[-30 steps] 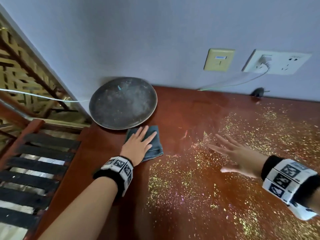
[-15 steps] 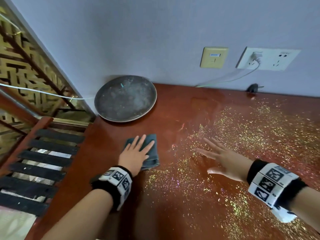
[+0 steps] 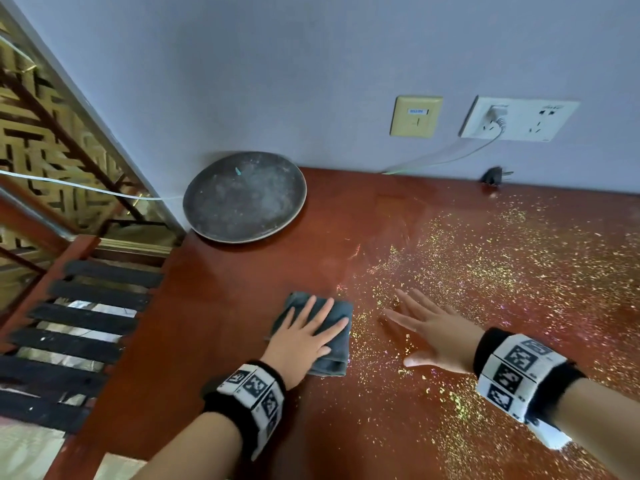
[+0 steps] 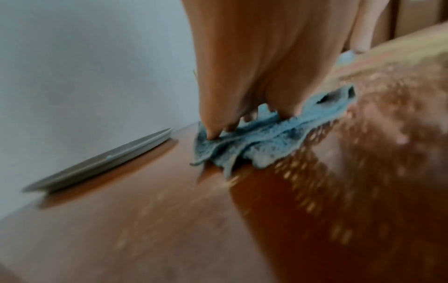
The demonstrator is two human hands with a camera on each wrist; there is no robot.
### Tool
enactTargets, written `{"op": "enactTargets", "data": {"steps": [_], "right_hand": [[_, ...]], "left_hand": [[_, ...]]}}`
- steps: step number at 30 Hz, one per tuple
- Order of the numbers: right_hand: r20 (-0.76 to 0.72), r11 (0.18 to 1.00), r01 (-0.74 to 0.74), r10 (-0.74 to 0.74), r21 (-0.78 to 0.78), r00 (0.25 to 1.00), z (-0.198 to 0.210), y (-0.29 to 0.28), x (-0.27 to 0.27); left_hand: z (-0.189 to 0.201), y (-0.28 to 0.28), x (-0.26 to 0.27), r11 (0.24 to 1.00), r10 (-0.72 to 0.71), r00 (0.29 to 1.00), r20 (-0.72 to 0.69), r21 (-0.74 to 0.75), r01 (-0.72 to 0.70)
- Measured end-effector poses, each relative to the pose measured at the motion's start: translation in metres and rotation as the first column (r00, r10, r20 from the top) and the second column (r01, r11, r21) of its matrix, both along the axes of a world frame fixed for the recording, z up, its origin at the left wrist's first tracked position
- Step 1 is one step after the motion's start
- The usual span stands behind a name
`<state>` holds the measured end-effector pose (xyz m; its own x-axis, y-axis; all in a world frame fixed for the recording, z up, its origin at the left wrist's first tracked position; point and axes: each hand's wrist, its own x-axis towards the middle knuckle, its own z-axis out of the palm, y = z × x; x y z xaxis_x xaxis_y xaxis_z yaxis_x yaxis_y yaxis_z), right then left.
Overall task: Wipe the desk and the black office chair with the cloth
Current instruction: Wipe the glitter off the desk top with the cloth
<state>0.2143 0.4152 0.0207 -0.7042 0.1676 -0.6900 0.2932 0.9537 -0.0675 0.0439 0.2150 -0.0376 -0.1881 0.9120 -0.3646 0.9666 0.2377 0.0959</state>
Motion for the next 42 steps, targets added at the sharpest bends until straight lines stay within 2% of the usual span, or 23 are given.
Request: {"op": "enactTargets", "data": {"steps": [3, 6, 7, 8, 10, 13, 16, 18, 20, 23, 26, 29, 31, 33, 39, 42], "right_hand": [[0.027, 1.0, 0.009, -0.009, 0.008, 1.0, -0.012, -0.01, -0.008], [0.034, 0.999, -0.002, 0.001, 0.039, 0.999, -0.019, -0.014, -0.008], [0.031, 0.999, -0.003, 0.002, 0.048, 1.0, -0.019, -0.014, -0.006], [0.028, 0.998, -0.005, 0.003, 0.055, 1.0, -0.019, -0.013, -0.003], [0.028, 0.998, -0.01, 0.008, 0.059, 1.0, -0.02, -0.013, 0.003], [0.029, 0.999, -0.001, 0.0, 0.05, 1.0, -0.022, -0.015, 0.003], [0.035, 0.999, 0.013, -0.015, 0.04, 0.999, -0.022, -0.015, -0.001], [0.032, 0.999, 0.012, -0.013, 0.039, 0.999, -0.021, -0.015, 0.0], [0.019, 0.999, 0.01, -0.01, 0.043, 1.0, -0.021, -0.014, 0.001], [0.019, 0.999, 0.011, -0.012, 0.043, 1.0, -0.019, -0.014, 0.001], [0.016, 0.999, 0.022, -0.023, 0.04, 1.0, -0.019, -0.014, 0.001], [0.007, 0.999, 0.025, -0.025, 0.044, 1.0, -0.02, -0.014, 0.001], [0.003, 0.999, 0.024, -0.024, 0.044, 1.0, -0.021, -0.015, 0.001], [-0.005, 0.999, 0.025, -0.025, 0.043, 1.0, -0.023, -0.014, 0.001], [-0.011, 0.999, 0.028, -0.027, 0.036, 1.0, -0.021, -0.013, 0.002], [-0.013, 0.999, 0.033, -0.032, 0.04, 0.999, -0.022, -0.013, 0.002]], "left_hand": [[0.007, -0.005, -0.004, 0.995, 0.059, 0.998, 0.004, -0.076, -0.059], [0.015, -0.045, -0.031, 0.986, 0.091, 0.995, -0.031, -0.135, -0.094], [0.015, -0.062, -0.038, 0.991, 0.077, 0.995, -0.058, -0.101, -0.083], [0.013, -0.078, -0.041, 1.0, 0.025, 0.993, -0.115, -0.006, -0.026], [0.008, -0.097, -0.034, 0.999, 0.003, 0.987, -0.162, 0.041, 0.003], [-0.01, -0.089, -0.016, 0.992, 0.017, 0.987, -0.16, 0.126, 0.003], [-0.021, -0.048, 0.0, 0.977, -0.035, 0.987, -0.155, 0.201, 0.066], [-0.017, -0.032, 0.01, 0.978, -0.04, 0.995, -0.09, 0.199, 0.057], [-0.01, -0.044, 0.005, 0.986, -0.034, 0.994, -0.101, 0.159, 0.05], [-0.011, -0.096, -0.012, 0.961, -0.095, 0.97, -0.224, 0.233, 0.148], [-0.019, -0.122, 0.0, 0.951, -0.092, 0.968, -0.232, 0.267, 0.154], [-0.029, -0.085, 0.038, 0.957, -0.044, 0.988, -0.149, 0.278, 0.085], [-0.021, -0.046, 0.063, 0.941, -0.078, 0.99, -0.119, 0.32, 0.113], [-0.015, -0.029, 0.071, 0.947, -0.119, 0.983, -0.141, 0.281, 0.155], [-0.023, -0.116, 0.03, 0.946, -0.129, 0.972, -0.198, 0.27, 0.18], [-0.03, -0.112, 0.049, 0.948, -0.128, 0.968, -0.215, 0.261, 0.183]]}}
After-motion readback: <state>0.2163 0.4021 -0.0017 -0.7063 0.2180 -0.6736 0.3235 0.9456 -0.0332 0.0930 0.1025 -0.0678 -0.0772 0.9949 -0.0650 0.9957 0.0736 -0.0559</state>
